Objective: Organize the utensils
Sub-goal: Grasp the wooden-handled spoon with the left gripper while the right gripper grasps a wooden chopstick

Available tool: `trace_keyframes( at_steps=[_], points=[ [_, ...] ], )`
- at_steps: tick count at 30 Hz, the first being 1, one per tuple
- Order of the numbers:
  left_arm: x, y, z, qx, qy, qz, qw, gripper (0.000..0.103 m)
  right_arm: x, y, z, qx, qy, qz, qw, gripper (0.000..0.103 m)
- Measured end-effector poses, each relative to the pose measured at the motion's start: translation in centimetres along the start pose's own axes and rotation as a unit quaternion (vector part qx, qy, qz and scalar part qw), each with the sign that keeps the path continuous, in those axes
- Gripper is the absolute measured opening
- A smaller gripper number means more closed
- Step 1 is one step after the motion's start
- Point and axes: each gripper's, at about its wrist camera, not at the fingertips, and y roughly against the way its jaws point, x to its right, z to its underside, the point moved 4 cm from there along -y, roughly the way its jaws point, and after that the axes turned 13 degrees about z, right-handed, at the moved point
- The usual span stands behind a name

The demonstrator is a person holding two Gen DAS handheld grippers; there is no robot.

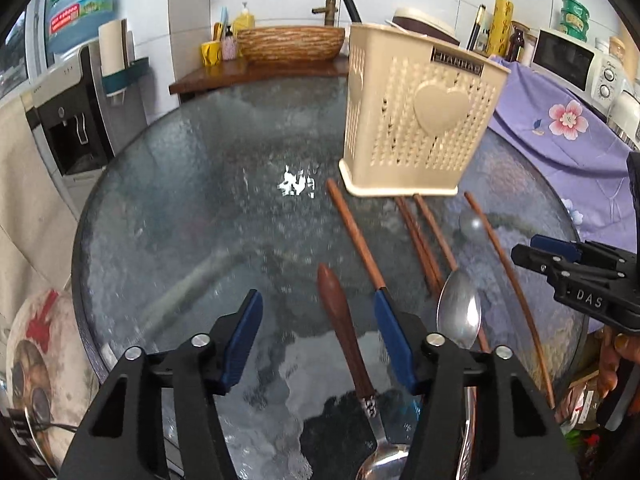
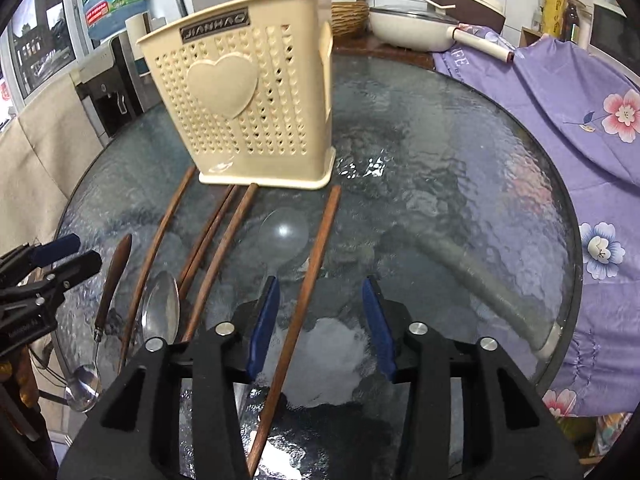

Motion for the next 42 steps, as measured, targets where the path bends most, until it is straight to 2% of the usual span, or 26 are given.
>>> trace_keyframes(
  at_steps=[2, 4, 10, 17, 24, 30, 42],
  points=[
    [-0.1, -0.1, 0.3, -0.004, 0.002, 0.002, 1.0, 0.053, -0.3, -0.2, 0.2, -0.003, 0.001, 0.001, 1.0, 0.038],
    [-0.1, -0.3, 0.5, -0.006, 0.002, 0.001, 1.0, 0.051, -0.6, -0.3, 0.3, -0.007, 0.005, 0.004, 1.0, 0.032],
    [0.2, -1.0, 1.0, -0.018, 0.007, 0.004, 0.9998, 0.048, -1.3, -1.3, 0.5, -0.016, 0.005, 0.011, 1.0, 0.025],
    [0.3, -1.6, 1.0, -0.023, 0.009, 0.005, 0.9997, 0.044, -1.4, -2.3, -0.3, -0.018, 0.006, 0.016, 1.0, 0.021],
    [0.4, -2.5, 0.8, -0.033, 0.016, 0.015, 0.9992, 0.032, -1.5, -3.1, -1.4, -0.02, 0.007, 0.016, 1.0, 0.019],
    [0.6, -2.8, 0.5, -0.035, 0.013, 0.009, 0.9992, 0.025, -1.6, -4.2, -2.9, -0.025, 0.01, 0.019, 0.999, 0.017],
    [1.2, -3.2, 0.2, -0.041, -0.002, 0.003, 0.9991, 0.02, -1.7, -5.6, -4.9, -0.026, 0.016, 0.03, 0.999, 0.011]
  ],
)
